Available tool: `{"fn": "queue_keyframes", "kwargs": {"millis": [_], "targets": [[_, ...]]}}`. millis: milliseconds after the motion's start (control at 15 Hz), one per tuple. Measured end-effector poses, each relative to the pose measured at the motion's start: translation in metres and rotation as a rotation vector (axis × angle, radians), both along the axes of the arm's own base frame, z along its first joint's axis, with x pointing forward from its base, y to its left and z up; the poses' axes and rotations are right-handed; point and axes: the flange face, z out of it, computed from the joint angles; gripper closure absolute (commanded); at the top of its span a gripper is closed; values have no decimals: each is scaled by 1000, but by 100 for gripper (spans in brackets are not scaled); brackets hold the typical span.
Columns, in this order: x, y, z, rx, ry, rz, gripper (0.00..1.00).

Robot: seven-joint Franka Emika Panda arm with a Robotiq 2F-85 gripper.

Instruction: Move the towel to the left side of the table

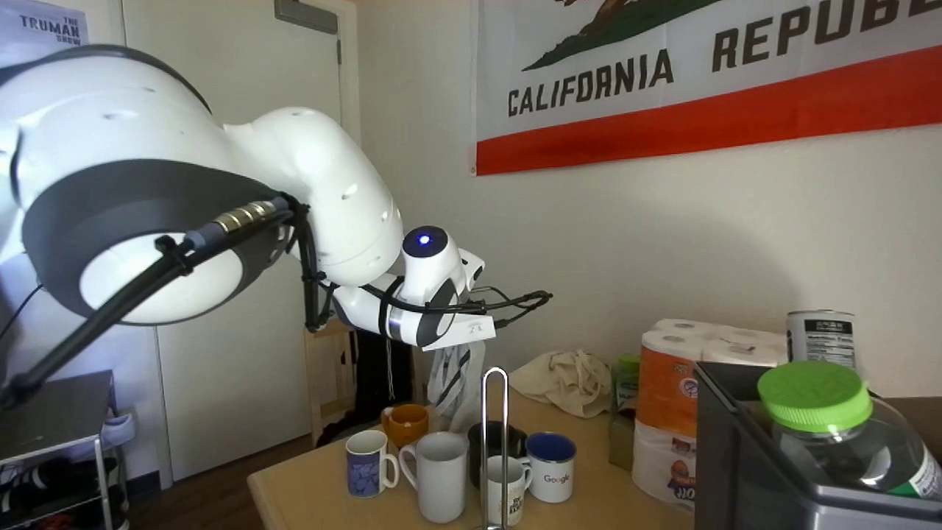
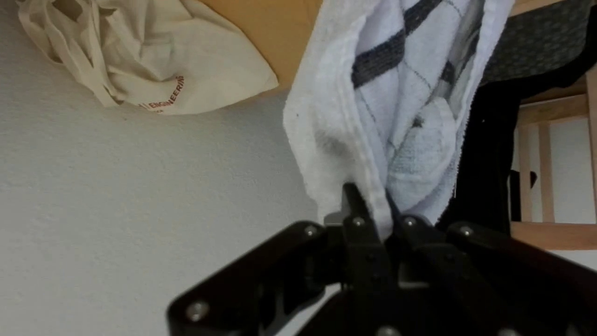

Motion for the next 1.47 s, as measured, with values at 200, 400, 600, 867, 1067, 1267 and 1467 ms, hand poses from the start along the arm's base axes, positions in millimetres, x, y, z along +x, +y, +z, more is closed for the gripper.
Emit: {"fn": "queue_keyframes", "kwargs": {"millis": [200, 400, 600, 867, 1067, 1267, 1467], "targets": [[-1, 0, -5, -8, 42, 10, 66], [-1, 0, -6, -7, 57, 12, 44], [0, -3, -1, 2, 51, 8, 22], [4, -15, 7, 23, 41, -12, 0], [8, -27, 18, 37, 23, -30, 0], [12, -37, 42, 60, -14, -48, 0], [16, -48, 73, 78, -45, -62, 0]]}}
